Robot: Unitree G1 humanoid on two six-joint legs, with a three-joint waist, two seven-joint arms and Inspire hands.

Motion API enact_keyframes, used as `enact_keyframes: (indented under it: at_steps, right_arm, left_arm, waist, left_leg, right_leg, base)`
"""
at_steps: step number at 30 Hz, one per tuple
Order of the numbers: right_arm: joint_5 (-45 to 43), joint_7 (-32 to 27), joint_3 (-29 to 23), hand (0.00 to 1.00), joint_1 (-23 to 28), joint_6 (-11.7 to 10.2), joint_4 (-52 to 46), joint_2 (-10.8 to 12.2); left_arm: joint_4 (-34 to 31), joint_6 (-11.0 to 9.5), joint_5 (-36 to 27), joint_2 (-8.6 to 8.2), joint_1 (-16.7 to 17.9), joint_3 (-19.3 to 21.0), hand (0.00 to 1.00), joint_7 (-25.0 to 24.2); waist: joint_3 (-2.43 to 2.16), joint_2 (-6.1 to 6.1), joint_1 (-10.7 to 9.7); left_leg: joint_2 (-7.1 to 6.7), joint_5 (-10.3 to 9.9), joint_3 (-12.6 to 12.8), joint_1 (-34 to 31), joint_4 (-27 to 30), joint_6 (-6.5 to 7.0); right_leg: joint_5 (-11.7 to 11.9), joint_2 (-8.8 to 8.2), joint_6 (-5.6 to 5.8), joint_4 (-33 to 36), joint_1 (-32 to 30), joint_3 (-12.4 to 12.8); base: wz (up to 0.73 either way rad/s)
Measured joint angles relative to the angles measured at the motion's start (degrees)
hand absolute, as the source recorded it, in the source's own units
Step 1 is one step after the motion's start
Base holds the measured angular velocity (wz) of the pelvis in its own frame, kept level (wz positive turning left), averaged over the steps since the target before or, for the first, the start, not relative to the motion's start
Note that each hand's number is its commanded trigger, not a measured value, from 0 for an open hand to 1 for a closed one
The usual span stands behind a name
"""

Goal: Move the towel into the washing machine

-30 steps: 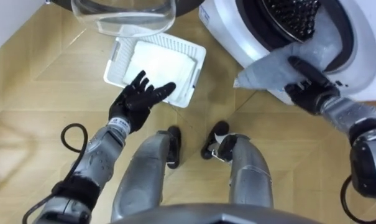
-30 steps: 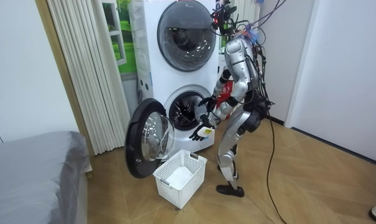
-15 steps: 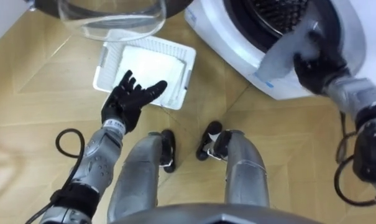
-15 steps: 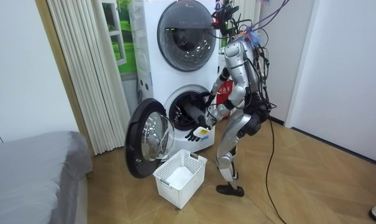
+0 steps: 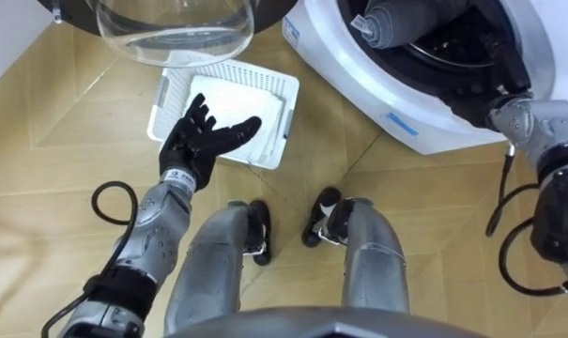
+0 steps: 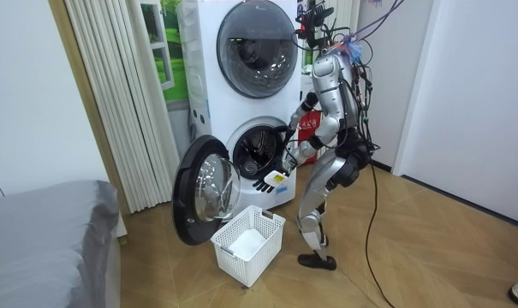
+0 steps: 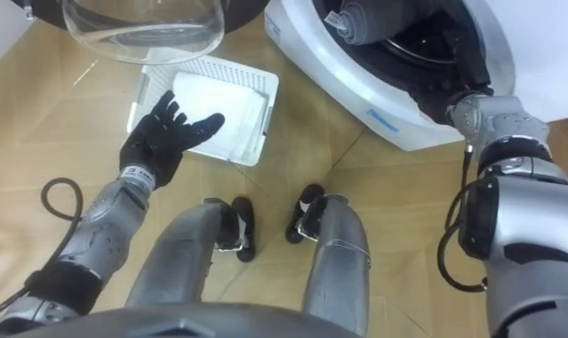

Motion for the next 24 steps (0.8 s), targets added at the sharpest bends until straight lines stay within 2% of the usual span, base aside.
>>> enact_keyframes:
  at_steps: [6, 12, 18, 22, 24]
  right_arm:
    - [1.0, -1.6, 0.0, 0.00, 0.0, -1.8, 0.0, 0.0]
    - [0.2, -1.7, 0.0, 0.00, 0.3, -2.3, 0.7, 0.0]
    - [-0.2, -0.5, 0.1, 0.00, 2.2, -2.9, 0.7, 0.4]
    - [-3.9, 1.9, 0.1, 0.00, 4.7, -3.0, 0.6, 1.2]
    - [-9.0, 2.3, 0.6, 0.00, 5.9, -4.6, 0.5, 2.3]
  left_arm:
    - [0.0, -0.2, 0.2, -0.96, -0.5, -0.7, 0.00, 0.0]
    - [0.0, -0.2, 0.2, -1.07, -0.6, -1.7, 0.00, -0.1]
    - [1.4, -0.3, 1.4, -1.10, -1.5, -1.7, 0.00, -1.1]
    - [2.9, -0.3, 2.5, -0.58, -1.3, -1.3, 0.00, -1.7]
    - [5.4, -0.3, 3.0, -0.41, -1.4, -1.2, 0.00, -1.7]
  waist:
    - [-0.13, 0.39, 0.9]
    - [-0.10, 0.77, 1.2]
    - [-0.11, 1.44, 1.6]
    - [-0.09, 1.92, 1.5]
    - [-0.06, 2.85, 1.6]
  left_leg:
    - [0.01, 0.2, 0.3, 0.2, -0.9, 0.09]
    - [0.00, 0.2, 0.3, 1.9, -2.4, 0.15]
    - [0.10, 0.3, 0.3, 4.9, -5.0, 0.09]
    - [0.70, 0.3, 0.3, 6.9, -6.8, 0.06]
    - [0.95, 0.4, 0.2, 9.2, -8.3, 0.00]
  right_leg:
    - [0.1, 0.02, 0.35, -1.0, 0.1, -0.3]
    - [0.4, 0.14, 0.47, -2.4, 1.9, -0.9]
    - [1.3, 1.46, 0.82, -5.0, 4.8, -0.3]
    - [1.8, 2.39, 1.19, -7.8, 7.5, -1.3]
    - [2.3, 2.83, 1.36, -9.5, 10.2, -2.2]
  base:
    - [-0.03]
    - [0.00]
    - [-0.01]
    - [0.00]
    - [0.00]
